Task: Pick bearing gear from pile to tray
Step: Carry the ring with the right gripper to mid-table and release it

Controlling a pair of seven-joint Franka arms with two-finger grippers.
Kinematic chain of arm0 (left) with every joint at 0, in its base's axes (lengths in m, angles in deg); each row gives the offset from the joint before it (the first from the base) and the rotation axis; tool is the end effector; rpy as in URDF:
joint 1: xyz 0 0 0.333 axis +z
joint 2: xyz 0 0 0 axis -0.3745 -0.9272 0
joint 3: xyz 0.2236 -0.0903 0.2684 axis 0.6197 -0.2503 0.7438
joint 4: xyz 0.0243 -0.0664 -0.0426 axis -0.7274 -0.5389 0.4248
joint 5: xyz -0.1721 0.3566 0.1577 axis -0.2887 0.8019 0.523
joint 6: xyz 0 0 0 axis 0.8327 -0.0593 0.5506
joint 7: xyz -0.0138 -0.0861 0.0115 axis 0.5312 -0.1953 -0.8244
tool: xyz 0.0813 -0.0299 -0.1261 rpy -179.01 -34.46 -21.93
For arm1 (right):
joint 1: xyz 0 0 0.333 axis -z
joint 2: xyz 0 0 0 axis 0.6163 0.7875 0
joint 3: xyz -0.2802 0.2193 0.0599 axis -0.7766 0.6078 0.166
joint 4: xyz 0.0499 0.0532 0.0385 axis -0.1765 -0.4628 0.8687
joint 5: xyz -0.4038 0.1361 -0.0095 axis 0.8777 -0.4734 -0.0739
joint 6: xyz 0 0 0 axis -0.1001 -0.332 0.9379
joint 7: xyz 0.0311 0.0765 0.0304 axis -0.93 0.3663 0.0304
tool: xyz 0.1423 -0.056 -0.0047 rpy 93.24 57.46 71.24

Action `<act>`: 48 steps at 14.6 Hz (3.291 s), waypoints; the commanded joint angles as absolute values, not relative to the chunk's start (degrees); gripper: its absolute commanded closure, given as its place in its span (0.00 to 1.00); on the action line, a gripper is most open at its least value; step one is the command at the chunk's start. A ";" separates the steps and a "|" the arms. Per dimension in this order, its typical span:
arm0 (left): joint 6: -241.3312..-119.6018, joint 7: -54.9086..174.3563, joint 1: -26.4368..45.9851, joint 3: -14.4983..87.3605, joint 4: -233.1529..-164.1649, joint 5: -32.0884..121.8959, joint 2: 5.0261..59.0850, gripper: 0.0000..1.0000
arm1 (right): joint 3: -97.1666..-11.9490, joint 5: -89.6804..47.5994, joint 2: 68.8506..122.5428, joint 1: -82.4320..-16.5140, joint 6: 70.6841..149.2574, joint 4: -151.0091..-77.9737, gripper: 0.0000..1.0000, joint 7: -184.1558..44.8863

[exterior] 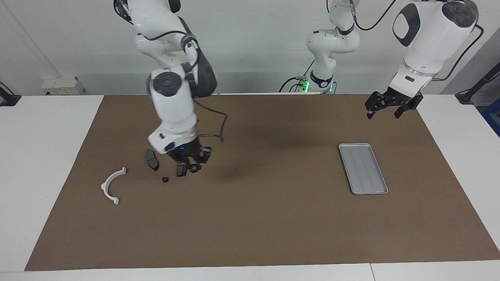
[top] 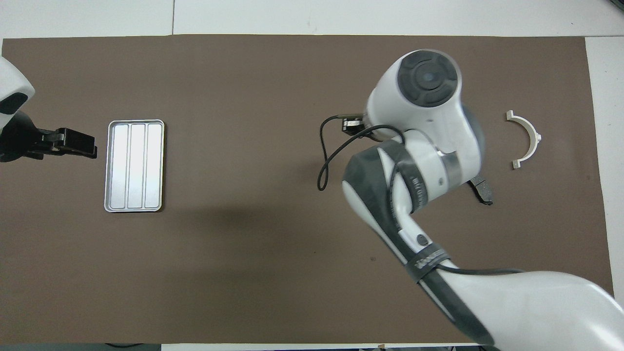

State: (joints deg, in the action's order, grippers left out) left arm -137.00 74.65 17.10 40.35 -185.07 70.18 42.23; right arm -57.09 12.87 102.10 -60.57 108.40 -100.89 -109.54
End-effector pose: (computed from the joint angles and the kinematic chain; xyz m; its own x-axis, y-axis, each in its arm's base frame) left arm 0.5900 -0.0412 0.5839 0.9981 -0.0609 -0.0085 -0.0609 -0.9981 -0.0008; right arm 0.6531 0.3214 0.4157 0.9951 -0.0650 0.0749 -0.0638 -0.9978 -0.0182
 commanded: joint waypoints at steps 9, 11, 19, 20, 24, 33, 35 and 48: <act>-137.01 74.55 17.60 39.90 -185.88 70.48 43.26 0.00 | -57.45 14.65 113.40 -70.13 116.74 -100.73 1.00 -117.89; -137.01 74.55 17.60 39.90 -185.88 70.48 43.26 0.00 | -57.36 14.47 113.49 -70.22 117.00 -101.79 1.00 -117.89; -137.01 74.55 17.60 39.90 -185.88 70.48 43.26 0.00 | -57.45 14.12 112.70 -70.57 116.33 -104.00 0.12 -119.89; -137.01 74.55 17.60 39.90 -185.88 70.48 43.26 0.00 | -57.54 14.55 112.61 -69.70 112.21 -100.68 0.00 -120.17; -137.01 74.55 17.60 39.90 -185.96 70.48 43.26 0.00 | -57.54 13.59 106.04 -61.54 102.17 -96.34 0.00 -112.13; -137.01 74.55 17.60 39.90 -185.88 70.48 43.26 0.00 | -57.80 13.77 100.57 -41.58 104.50 -99.58 0.00 -83.27; -137.01 74.55 17.60 39.90 -185.96 70.48 43.26 0.00 | -57.80 13.77 99.96 -41.13 107.93 -102.92 0.02 -82.91; -143.33 49.61 6.63 38.05 -189.22 68.03 43.09 0.00 | -57.89 13.77 98.90 -38.31 119.99 -117.17 0.04 -76.49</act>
